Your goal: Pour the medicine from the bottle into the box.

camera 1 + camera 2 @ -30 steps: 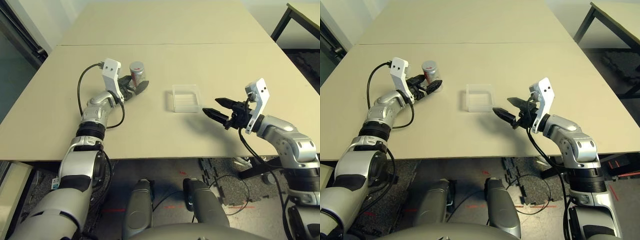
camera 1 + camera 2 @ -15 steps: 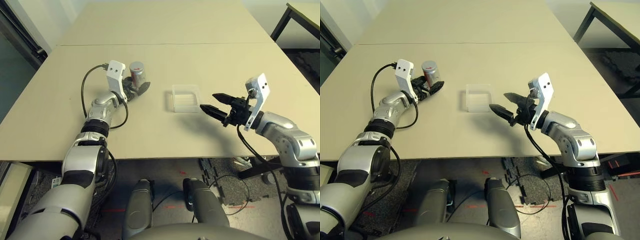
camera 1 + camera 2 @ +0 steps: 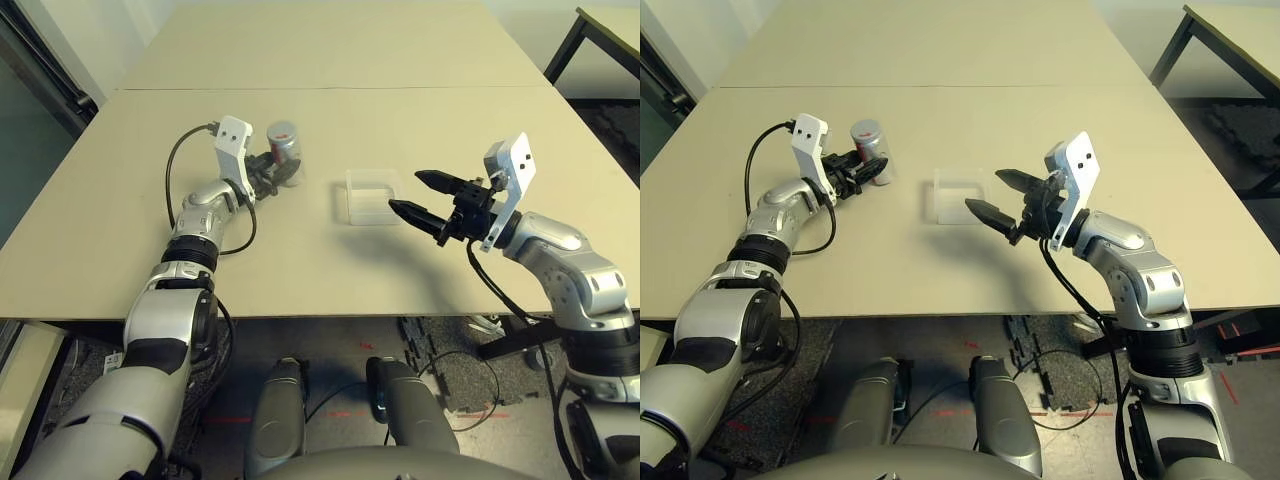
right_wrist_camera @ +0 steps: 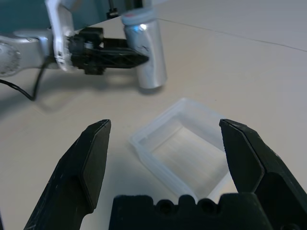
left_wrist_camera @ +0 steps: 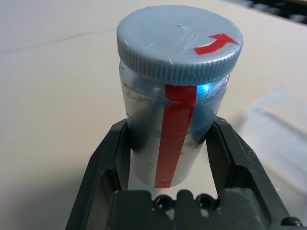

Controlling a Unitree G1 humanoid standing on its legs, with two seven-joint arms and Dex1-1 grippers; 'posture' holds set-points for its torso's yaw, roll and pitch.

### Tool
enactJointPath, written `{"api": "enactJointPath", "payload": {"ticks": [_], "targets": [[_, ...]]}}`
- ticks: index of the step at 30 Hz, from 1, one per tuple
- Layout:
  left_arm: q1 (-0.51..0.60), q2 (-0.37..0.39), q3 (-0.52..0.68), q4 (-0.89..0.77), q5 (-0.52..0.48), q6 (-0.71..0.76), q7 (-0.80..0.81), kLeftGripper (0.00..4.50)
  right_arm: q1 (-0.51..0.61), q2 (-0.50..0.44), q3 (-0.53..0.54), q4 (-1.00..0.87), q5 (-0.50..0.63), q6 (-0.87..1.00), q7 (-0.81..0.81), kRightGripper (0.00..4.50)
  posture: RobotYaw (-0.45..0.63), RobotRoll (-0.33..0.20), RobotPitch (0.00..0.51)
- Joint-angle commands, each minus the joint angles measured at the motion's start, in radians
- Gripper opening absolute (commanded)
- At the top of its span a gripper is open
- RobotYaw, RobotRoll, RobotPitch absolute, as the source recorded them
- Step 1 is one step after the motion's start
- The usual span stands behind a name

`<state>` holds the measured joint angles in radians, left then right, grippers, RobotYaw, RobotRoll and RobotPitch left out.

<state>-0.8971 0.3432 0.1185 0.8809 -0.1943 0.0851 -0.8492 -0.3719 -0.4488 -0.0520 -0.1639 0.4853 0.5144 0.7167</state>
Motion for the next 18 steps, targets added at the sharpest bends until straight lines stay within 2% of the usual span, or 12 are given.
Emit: {"api": "enactJointPath", "payload": {"ticks": [1,4,8,13,18], "targets": [[0.062,0.030,-0.033,-0.151,-0.034,0.111,-0.101,2.48,0.001,0.020,0.009,-0.001,-0.009,-0.013,-0.019,4.50,-0.03,0.000,0.115],[0.118,0.051,-0.064,-0.296,-0.057,0.195,-0.160,2.48,-0.001,0.029,0.010,-0.009,-0.008,-0.006,-0.027,4.50,-0.03,0.000,0.116],[0.157,0.064,-0.091,-0.403,-0.071,0.254,-0.193,2.48,-0.015,0.027,0.005,-0.009,-0.002,0.006,-0.026,4.50,-0.03,0.000,0.117],[0.161,0.059,-0.118,-0.436,-0.066,0.267,-0.202,2.48,-0.046,0.033,0.024,-0.026,0.007,0.042,-0.026,4.50,-0.03,0.000,0.114],[0.154,0.038,-0.168,-0.436,-0.053,0.249,-0.225,2.48,-0.114,0.022,0.094,-0.059,-0.007,0.114,-0.016,4.50,-0.05,0.000,0.109]]}}
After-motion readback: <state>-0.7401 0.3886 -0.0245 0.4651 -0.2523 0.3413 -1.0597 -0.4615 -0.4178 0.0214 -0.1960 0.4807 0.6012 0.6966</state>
